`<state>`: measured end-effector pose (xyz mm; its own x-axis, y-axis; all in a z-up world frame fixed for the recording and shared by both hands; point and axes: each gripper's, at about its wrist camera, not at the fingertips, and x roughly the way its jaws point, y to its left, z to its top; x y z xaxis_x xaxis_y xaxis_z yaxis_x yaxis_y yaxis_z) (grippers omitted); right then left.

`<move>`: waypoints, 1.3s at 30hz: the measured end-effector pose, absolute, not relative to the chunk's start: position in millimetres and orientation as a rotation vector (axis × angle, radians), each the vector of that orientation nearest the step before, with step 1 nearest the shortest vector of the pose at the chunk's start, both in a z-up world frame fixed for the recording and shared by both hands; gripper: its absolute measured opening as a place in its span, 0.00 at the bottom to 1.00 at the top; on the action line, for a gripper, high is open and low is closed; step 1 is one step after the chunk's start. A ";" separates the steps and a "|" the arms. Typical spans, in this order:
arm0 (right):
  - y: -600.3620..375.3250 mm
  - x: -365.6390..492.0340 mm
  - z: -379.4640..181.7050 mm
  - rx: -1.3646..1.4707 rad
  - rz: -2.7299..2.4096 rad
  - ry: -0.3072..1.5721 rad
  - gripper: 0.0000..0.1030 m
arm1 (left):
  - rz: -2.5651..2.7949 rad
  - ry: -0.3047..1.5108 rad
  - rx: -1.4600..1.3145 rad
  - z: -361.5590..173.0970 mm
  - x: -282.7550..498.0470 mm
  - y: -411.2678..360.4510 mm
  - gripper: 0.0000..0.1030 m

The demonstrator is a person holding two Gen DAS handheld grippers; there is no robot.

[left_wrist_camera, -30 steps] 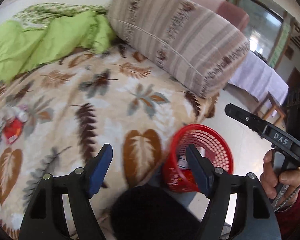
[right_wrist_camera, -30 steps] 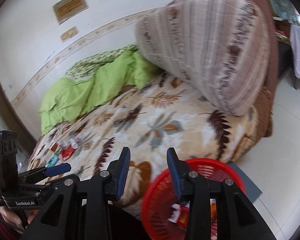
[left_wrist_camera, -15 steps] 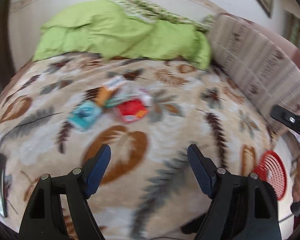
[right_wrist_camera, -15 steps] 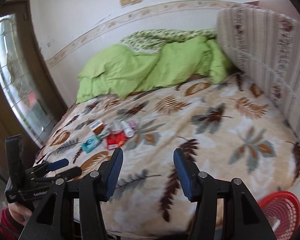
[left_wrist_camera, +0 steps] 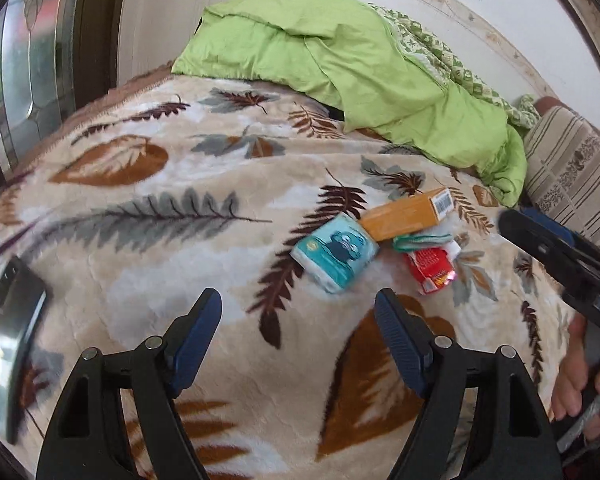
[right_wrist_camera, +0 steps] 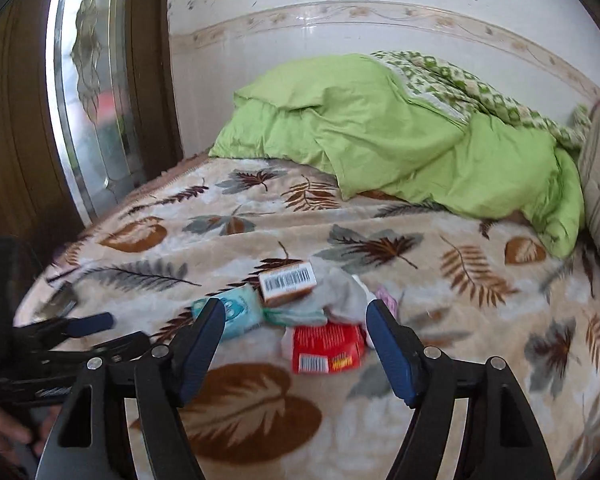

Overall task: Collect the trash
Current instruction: 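Grasp the blue tissue pack with the left tool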

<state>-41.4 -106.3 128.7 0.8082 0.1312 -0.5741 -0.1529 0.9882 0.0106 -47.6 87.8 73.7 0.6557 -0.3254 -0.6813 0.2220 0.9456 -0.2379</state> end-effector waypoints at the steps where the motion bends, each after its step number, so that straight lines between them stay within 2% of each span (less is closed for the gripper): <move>1: -104.2 -31.8 124.3 -0.045 0.153 0.615 0.74 | -0.317 0.799 -0.127 72.3 -44.7 88.4 0.76; 8: -88.4 11.9 96.5 -0.100 0.156 0.640 0.72 | -0.357 0.810 -0.092 66.8 -30.6 84.0 0.76; 9: -89.9 14.2 94.2 -0.083 0.167 0.643 0.51 | -0.363 0.813 -0.086 65.8 -28.2 82.0 0.76; 14: -113.7 -3.8 104.7 0.051 0.146 0.614 0.50 | -0.367 0.824 -0.026 58.9 -12.2 65.7 0.77; 20: -148.9 -50.4 130.6 0.188 0.132 0.547 0.50 | -0.346 0.857 0.127 41.7 13.1 31.1 0.84; 28: -176.1 -78.0 124.7 0.287 0.144 0.551 0.50 | -0.333 0.898 0.232 19.1 42.5 4.6 0.84; 33: -183.6 -75.4 119.7 0.307 0.142 0.563 0.50 | -0.292 0.904 0.191 21.1 46.6 3.9 0.53; 36: -185.6 -79.5 123.2 0.320 0.148 0.551 0.50 | -0.277 0.905 0.141 25.4 43.1 8.5 0.43; 39: -189.3 -87.7 128.5 0.346 0.149 0.537 0.50 | -0.285 0.883 0.081 36.7 31.1 16.0 0.42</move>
